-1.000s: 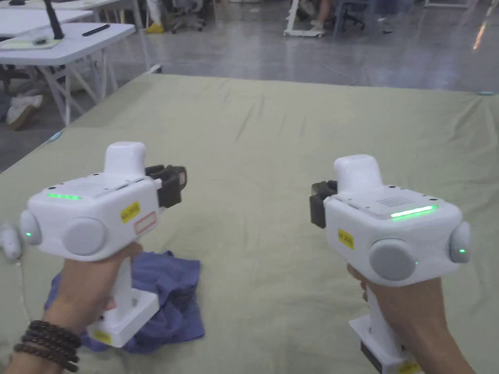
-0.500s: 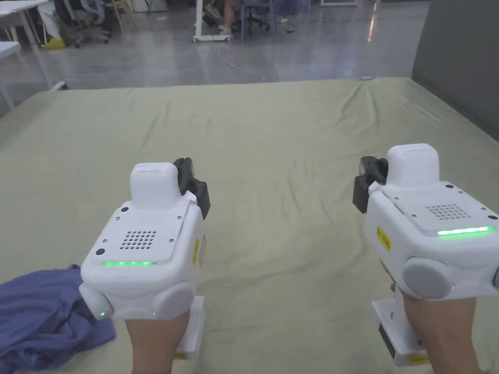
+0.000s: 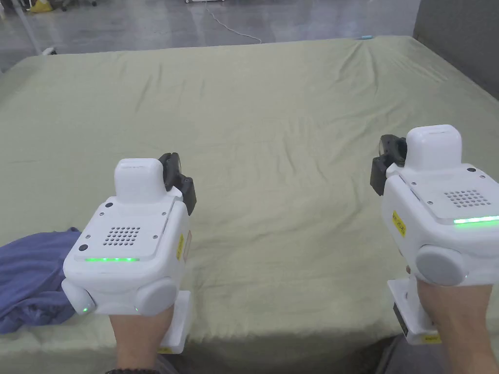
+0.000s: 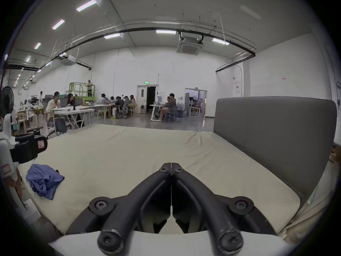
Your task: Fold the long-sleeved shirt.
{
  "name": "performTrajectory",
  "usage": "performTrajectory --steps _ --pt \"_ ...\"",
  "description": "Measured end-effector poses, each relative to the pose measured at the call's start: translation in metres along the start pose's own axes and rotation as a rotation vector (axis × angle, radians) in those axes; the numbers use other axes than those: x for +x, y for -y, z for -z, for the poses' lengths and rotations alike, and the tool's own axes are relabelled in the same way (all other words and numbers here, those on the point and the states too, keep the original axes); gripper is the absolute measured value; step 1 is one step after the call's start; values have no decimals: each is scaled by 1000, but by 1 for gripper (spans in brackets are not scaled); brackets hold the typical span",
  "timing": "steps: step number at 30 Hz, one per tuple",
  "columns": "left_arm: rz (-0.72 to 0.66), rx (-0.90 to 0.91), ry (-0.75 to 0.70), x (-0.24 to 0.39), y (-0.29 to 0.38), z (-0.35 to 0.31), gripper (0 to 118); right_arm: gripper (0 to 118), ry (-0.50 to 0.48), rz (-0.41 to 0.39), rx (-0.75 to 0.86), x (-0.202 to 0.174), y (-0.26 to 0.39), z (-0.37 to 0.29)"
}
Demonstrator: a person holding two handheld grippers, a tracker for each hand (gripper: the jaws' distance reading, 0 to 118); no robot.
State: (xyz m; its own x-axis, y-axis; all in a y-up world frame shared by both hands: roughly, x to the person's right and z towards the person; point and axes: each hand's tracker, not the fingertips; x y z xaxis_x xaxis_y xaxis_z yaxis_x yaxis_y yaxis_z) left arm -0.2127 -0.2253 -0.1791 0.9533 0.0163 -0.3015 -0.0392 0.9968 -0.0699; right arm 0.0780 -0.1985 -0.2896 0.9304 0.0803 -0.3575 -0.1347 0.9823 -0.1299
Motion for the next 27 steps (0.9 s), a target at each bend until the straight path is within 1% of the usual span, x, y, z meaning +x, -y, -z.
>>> performTrajectory --steps 7,8,9,10,11,12,13,14,16,20,24,27 --pt "32 -7 3 5 0 3 0 0 1 6 -22 0 2 5" --pt "31 -4 -2 4 0 3 2 0 1 6 -22 1 2 6" --pt "31 0 -7 4 -1 4 13 13 -5 14 -23 3 2 7" --pt "29 1 -1 3 -1 5 32 36 -11 20 -24 4 2 8" --pt "29 -2 -1 3 -2 7 69 62 -11 19 -33 4 1 9" --pt "33 -15 -5 4 -3 10 115 91 -5 13 -42 3 2 11" --pt "35 -28 -6 4 -3 13 118 98 15 -5 -48 2 3 12" --pt "47 54 -52 3 -2 7 118 98 26 -24 -38 1 5 12" --pt "64 24 -51 6 0 8 118 98 42 -49 -23 -2 5 13" --pt "98 6 -51 6 3 12 118 98 26 -56 -2 -1 5 17" --pt "127 69 -94 8 7 12 118 98 13 -60 -10 -3 6 17" --pt "139 63 -95 9 4 13 118 98 10 -61 -10 -4 7 17"
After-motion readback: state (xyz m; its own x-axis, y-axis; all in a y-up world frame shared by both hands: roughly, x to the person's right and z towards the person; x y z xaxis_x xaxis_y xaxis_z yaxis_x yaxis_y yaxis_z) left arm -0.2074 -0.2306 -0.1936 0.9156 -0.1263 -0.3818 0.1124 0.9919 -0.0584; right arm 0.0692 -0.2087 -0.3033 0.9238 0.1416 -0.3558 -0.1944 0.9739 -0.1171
